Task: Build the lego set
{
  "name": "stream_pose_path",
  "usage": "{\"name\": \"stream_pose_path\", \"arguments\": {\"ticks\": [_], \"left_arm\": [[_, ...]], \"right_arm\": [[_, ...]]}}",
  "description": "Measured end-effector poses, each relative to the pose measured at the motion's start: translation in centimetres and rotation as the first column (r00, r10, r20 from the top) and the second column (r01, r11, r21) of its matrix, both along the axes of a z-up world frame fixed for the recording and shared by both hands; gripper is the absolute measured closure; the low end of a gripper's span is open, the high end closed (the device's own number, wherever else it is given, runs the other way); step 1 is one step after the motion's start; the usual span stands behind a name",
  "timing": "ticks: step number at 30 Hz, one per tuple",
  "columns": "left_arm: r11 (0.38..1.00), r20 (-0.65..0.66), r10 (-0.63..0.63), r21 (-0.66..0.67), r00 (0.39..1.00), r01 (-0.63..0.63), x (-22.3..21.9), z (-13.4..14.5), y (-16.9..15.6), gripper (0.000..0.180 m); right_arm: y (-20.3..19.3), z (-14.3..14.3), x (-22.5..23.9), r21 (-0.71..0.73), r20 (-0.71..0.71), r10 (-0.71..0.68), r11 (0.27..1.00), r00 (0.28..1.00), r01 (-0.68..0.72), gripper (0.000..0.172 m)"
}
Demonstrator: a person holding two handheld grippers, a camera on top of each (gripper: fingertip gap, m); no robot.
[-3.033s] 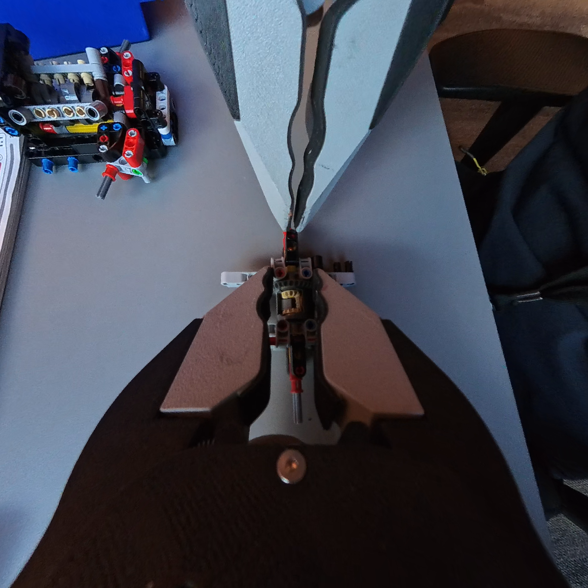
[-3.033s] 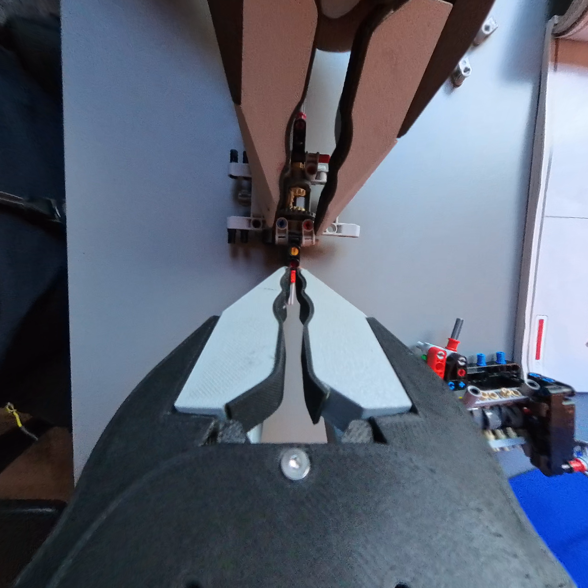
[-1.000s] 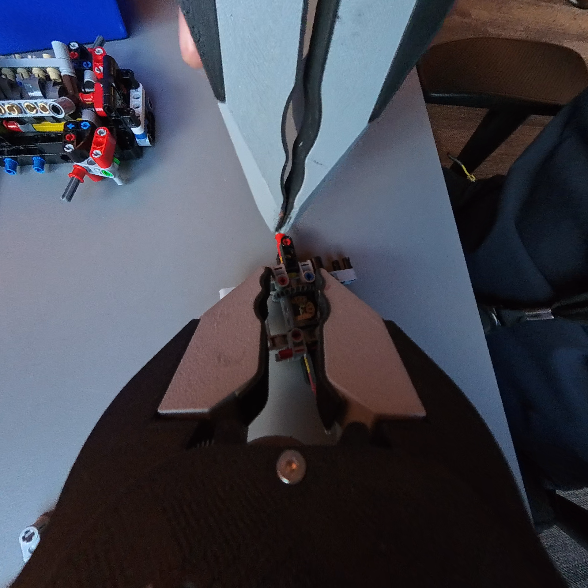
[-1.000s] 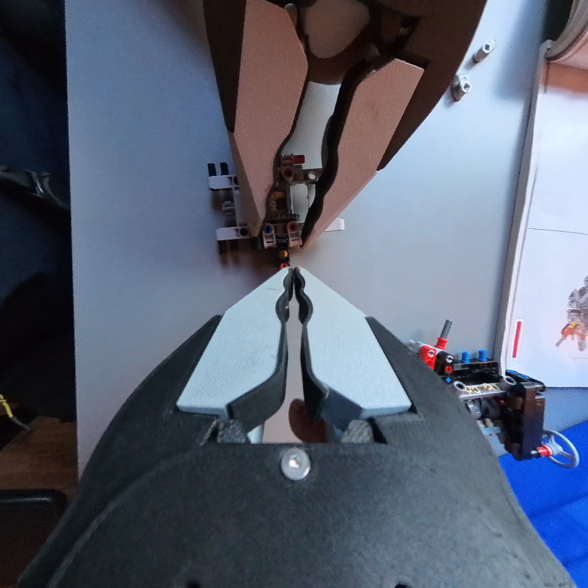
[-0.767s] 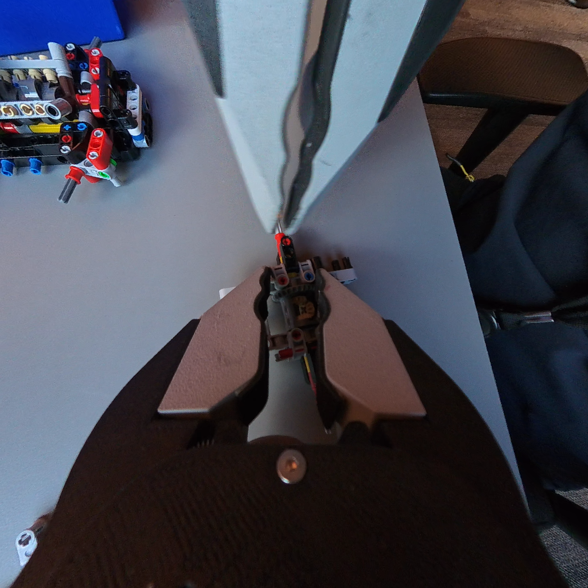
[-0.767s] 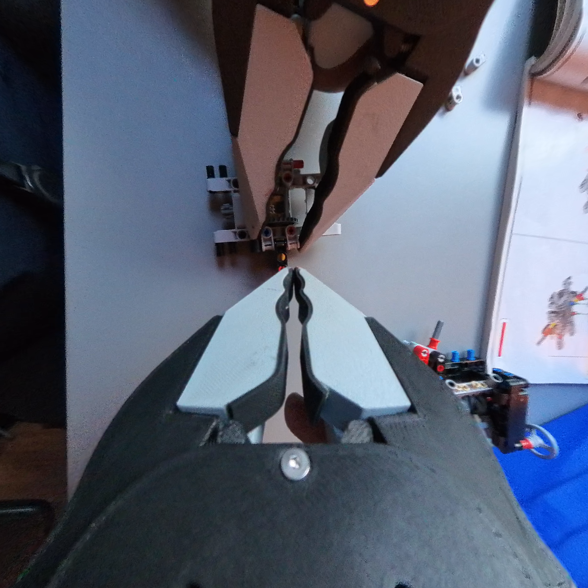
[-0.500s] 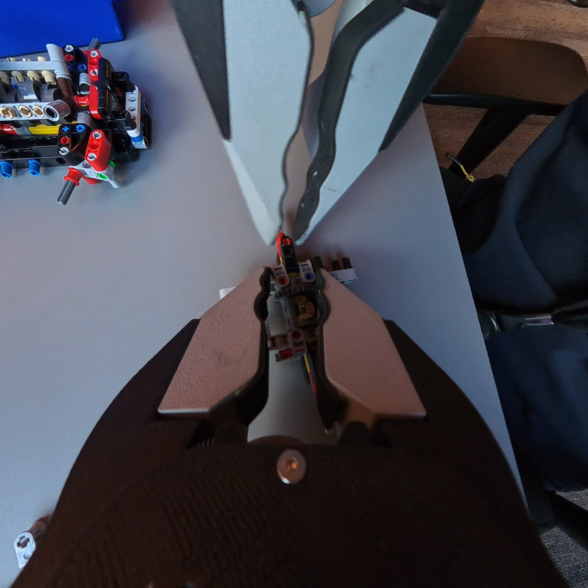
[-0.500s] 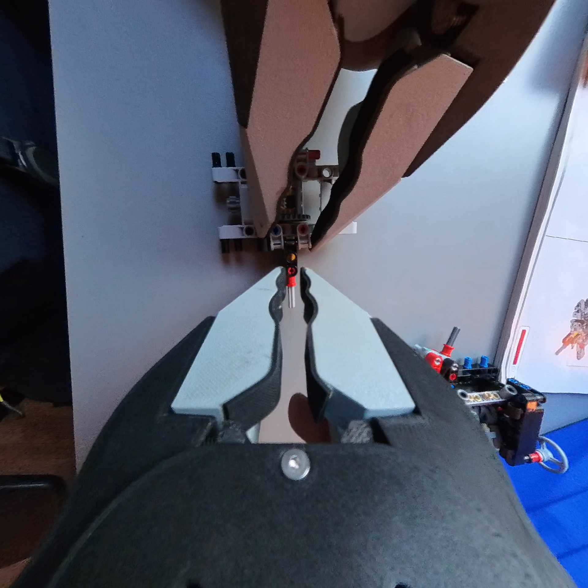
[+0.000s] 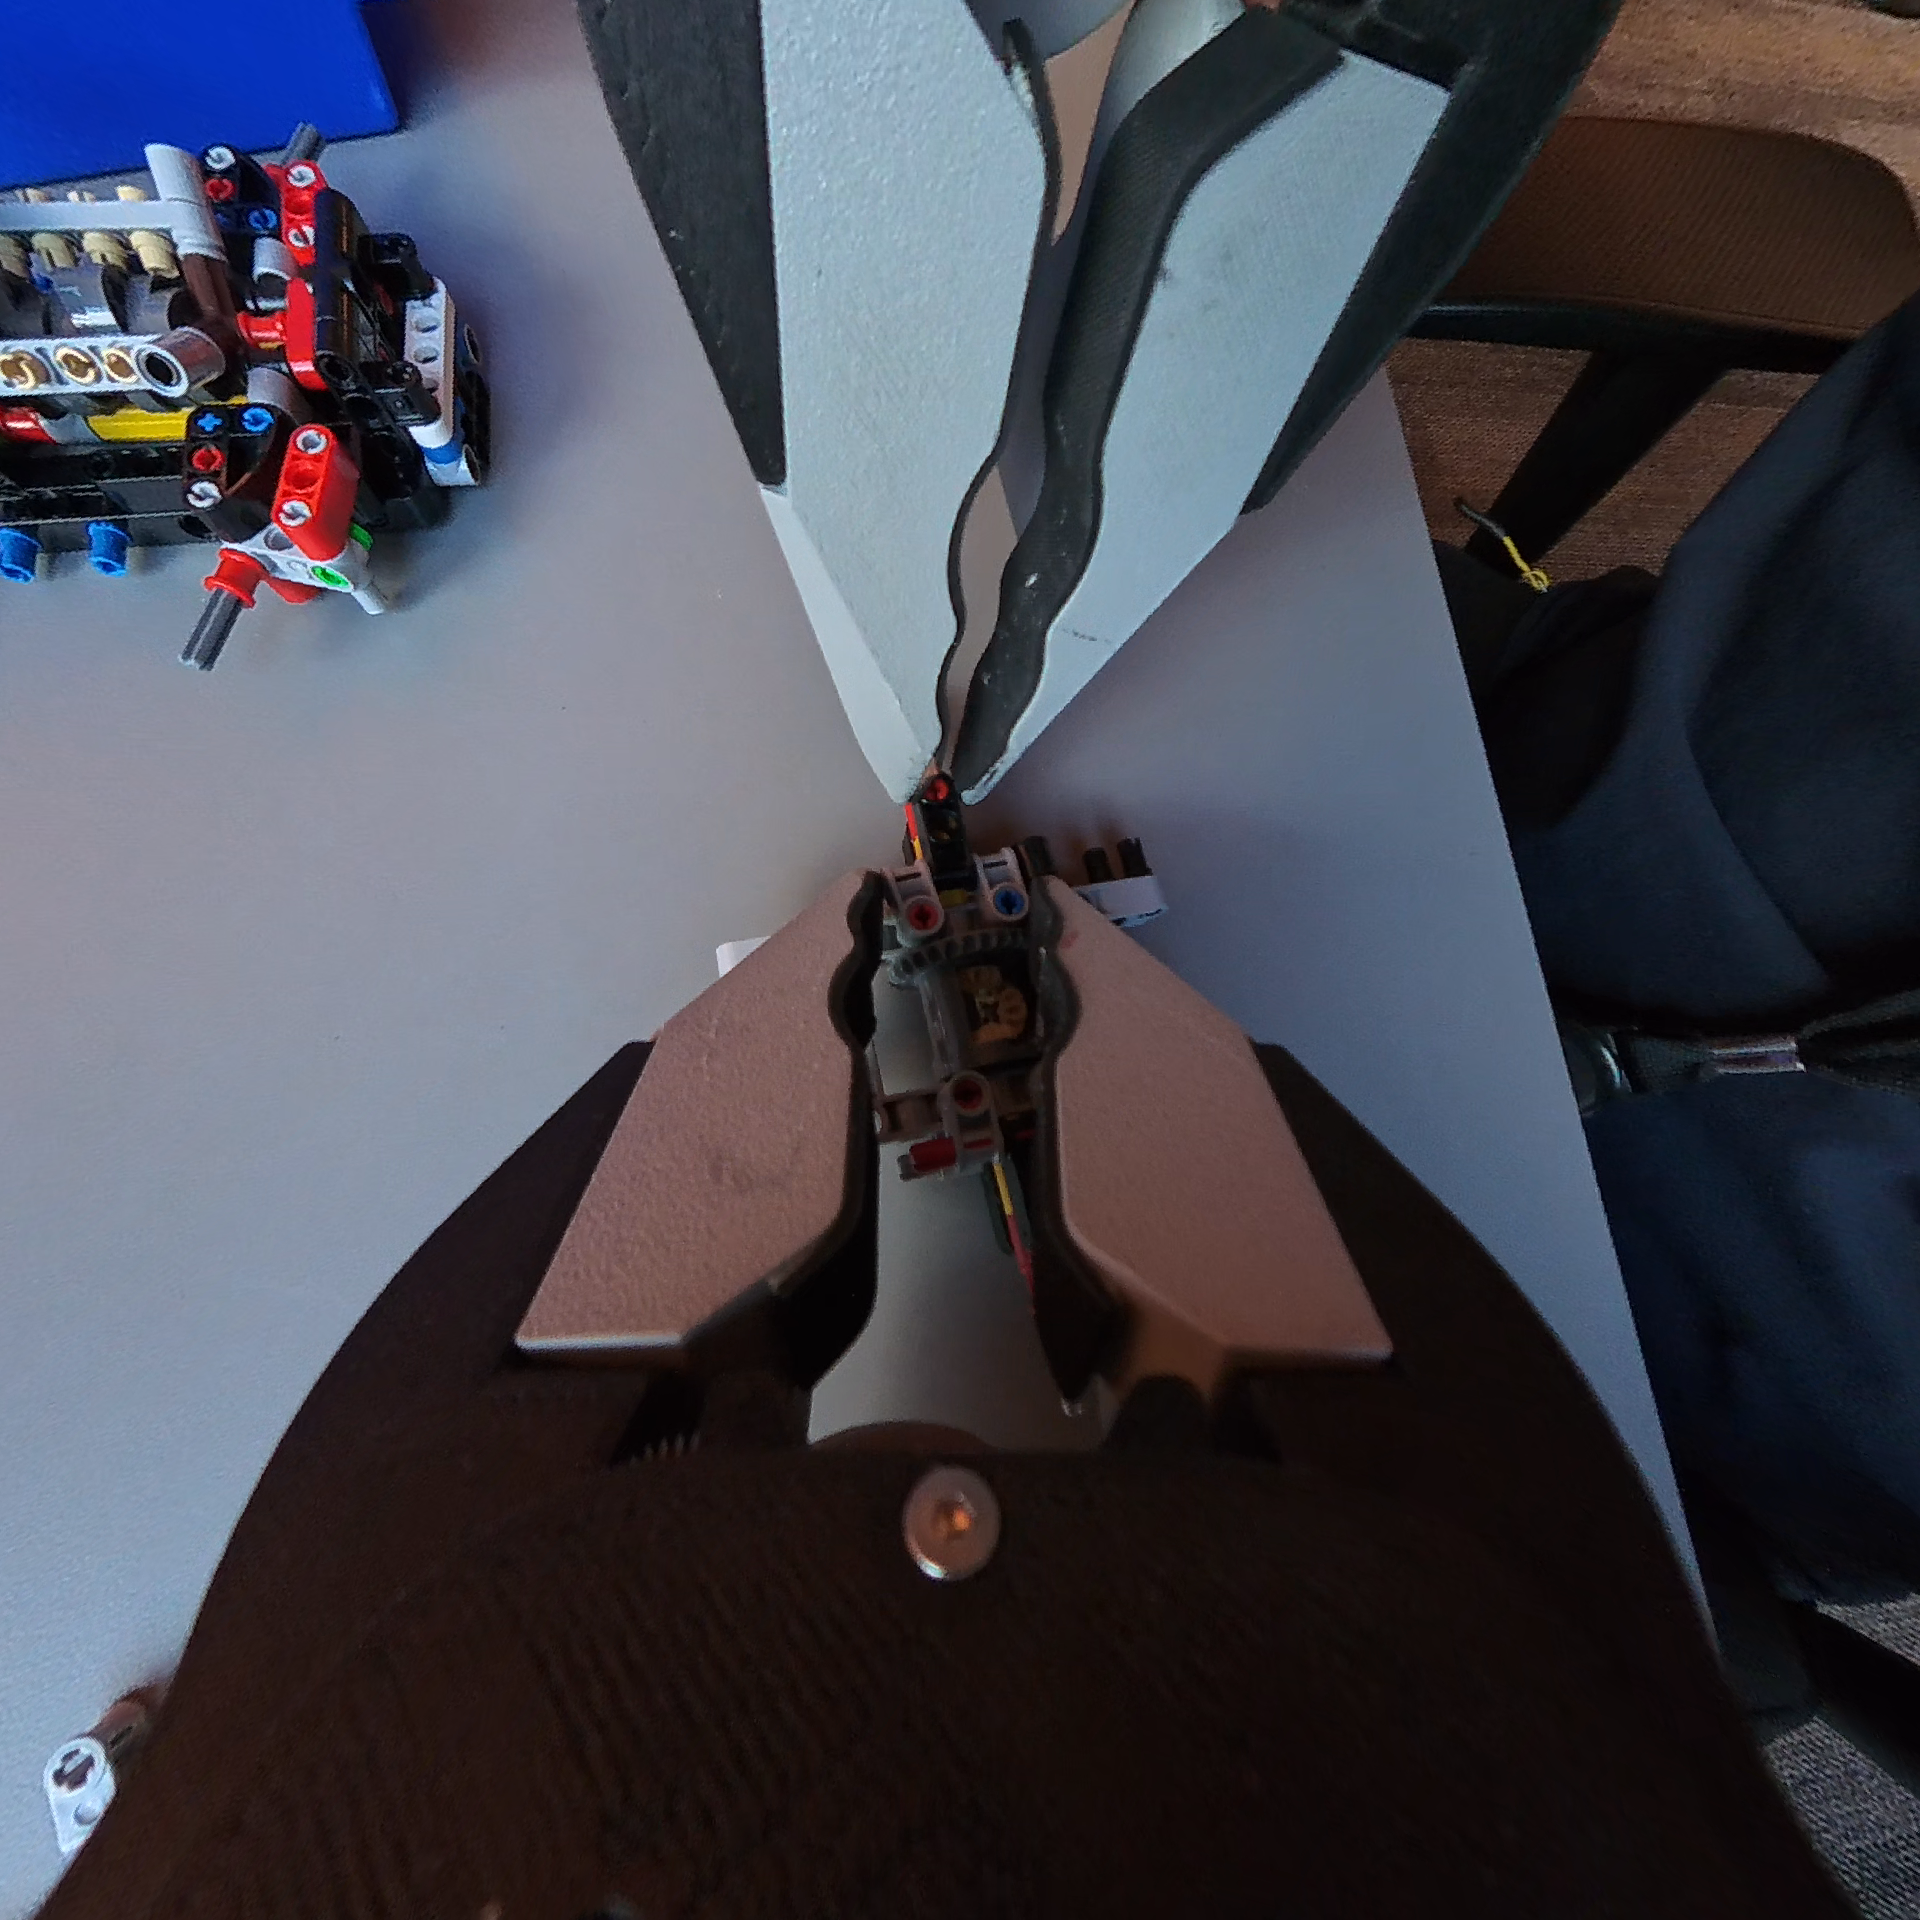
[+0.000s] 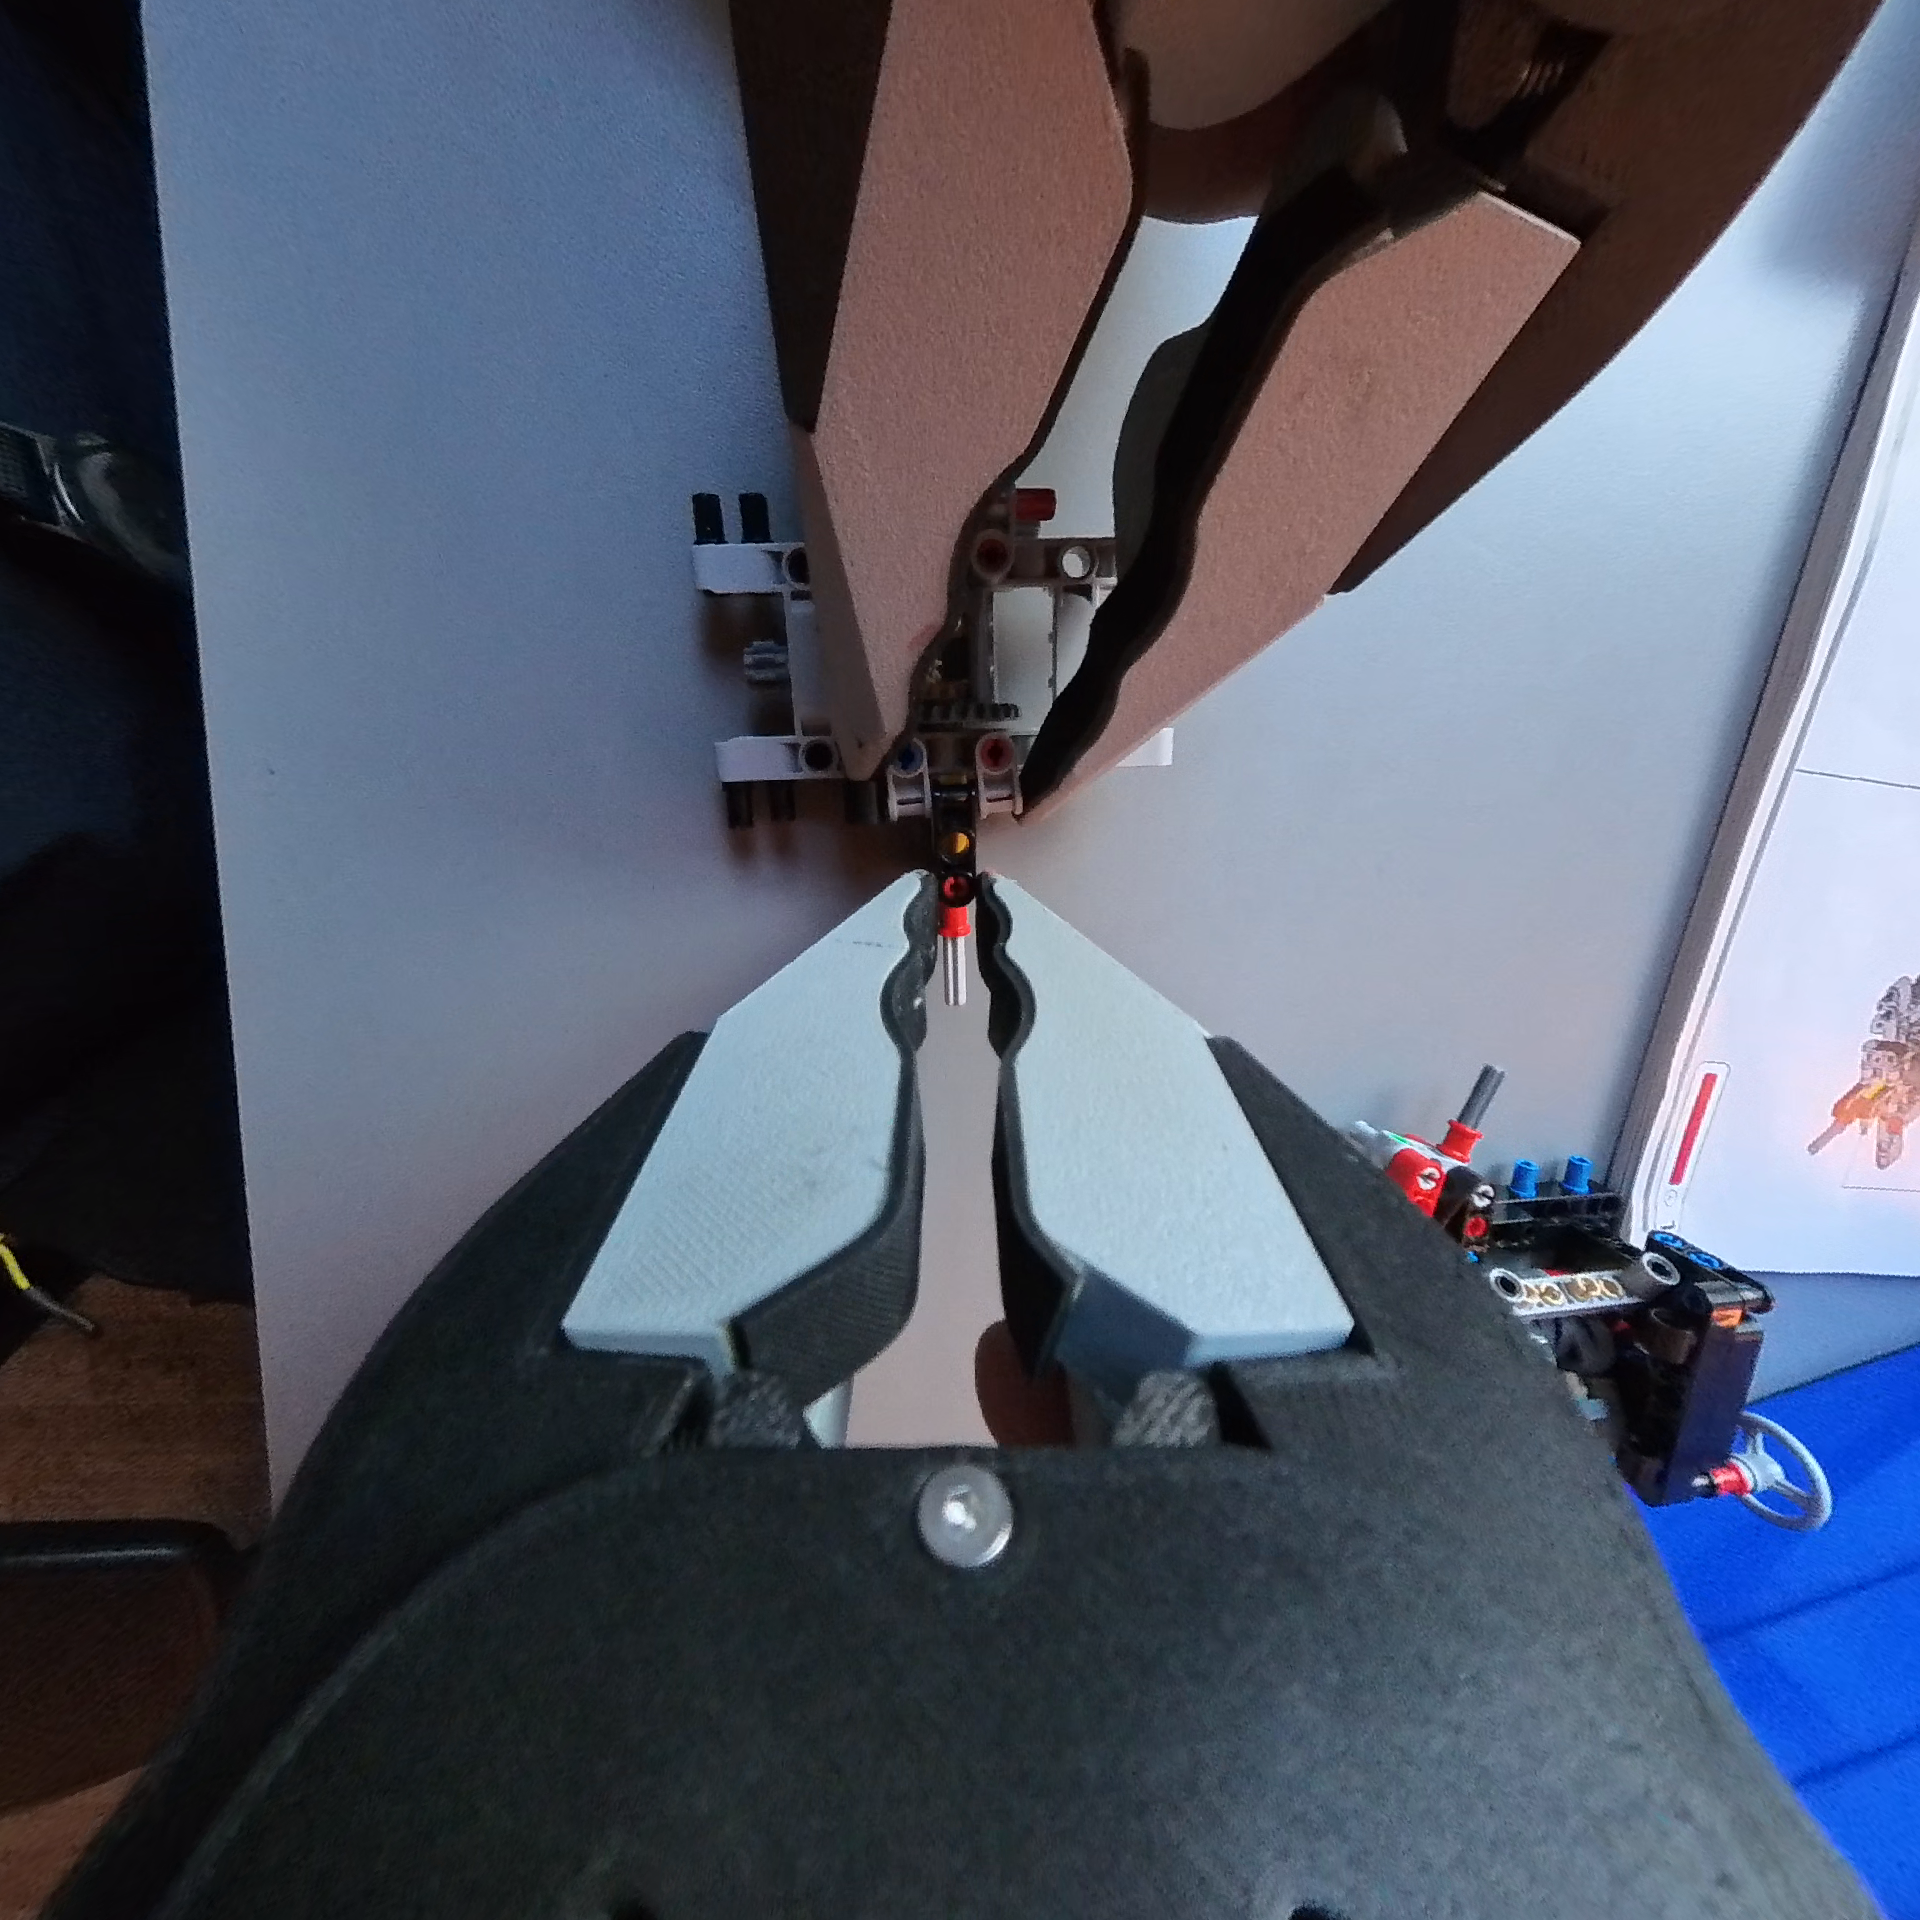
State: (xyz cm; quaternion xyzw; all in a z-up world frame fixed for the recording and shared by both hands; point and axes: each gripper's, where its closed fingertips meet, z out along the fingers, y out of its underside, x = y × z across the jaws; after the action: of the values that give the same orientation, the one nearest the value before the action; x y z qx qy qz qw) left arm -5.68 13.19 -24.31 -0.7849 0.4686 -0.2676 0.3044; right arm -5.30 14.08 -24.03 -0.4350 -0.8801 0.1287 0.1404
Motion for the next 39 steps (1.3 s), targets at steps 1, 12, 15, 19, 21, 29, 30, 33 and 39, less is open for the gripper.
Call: {"name": "stream_pose_path", "arguments": {"ticks": [1,12,15,19,21,29,30,33,39], "left_arm": [[1.0,0.001,0.0,0.0,1.0,0.0,0.0,0.0,0.0,0.155],[1.0,0.01,0.009,-0.014,1.0,-0.009,0.0,0.0,0.0,0.156],[1.0,0.018,0.014,-0.025,1.0,-0.013,-0.1,0.0,0.0,0.156],[1.0,0.016,0.015,-0.022,1.0,-0.015,-0.1,0.0,0.0,0.156],[1.0,0.014,0.016,-0.018,1.0,-0.016,-0.1,0.0,0.0,0.156],[1.0,0.024,-0.001,0.007,1.0,0.001,0.0,0.0,-0.2,0.155],[1.0,0.03,-0.007,0.004,1.0,0.007,0.1,0.1,-0.2,0.155],[1.0,0.039,-0.02,-0.012,0.999,0.02,0.1,0.0,-0.4,0.154],[0.999,0.036,-0.017,-0.03,0.999,0.018,-0.4,0.4,-0.5,0.145]], "right_arm": [[0.0,0.0,0.0,0.001,0.002,0.002,1.0,1.0,-0.002,0.168],[0.0,-0.3,-0.1,-0.002,0.051,0.024,1.0,0.998,-0.024,0.168],[0.0,-0.3,-0.2,-0.046,0.027,0.015,0.999,1.0,-0.014,0.168],[-0.1,-0.3,-0.2,-0.094,-0.016,-0.04,0.995,0.999,0.038,0.168],[-0.2,-0.3,-0.3,-0.181,-0.023,-0.118,0.977,0.993,0.112,0.168],[-0.8,-0.2,0.0,-0.265,-0.168,-0.155,0.958,0.974,0.107,0.145],[-0.9,-0.1,-0.2,-0.262,-0.188,-0.152,0.96,0.97,0.1,0.143],[-0.7,-0.3,-0.3,-0.248,-0.209,-0.149,0.964,0.967,0.095,0.15],[-0.6,0.7,-0.8,-0.277,-0.291,-0.122,0.96,0.949,0.038,0.144]]}}
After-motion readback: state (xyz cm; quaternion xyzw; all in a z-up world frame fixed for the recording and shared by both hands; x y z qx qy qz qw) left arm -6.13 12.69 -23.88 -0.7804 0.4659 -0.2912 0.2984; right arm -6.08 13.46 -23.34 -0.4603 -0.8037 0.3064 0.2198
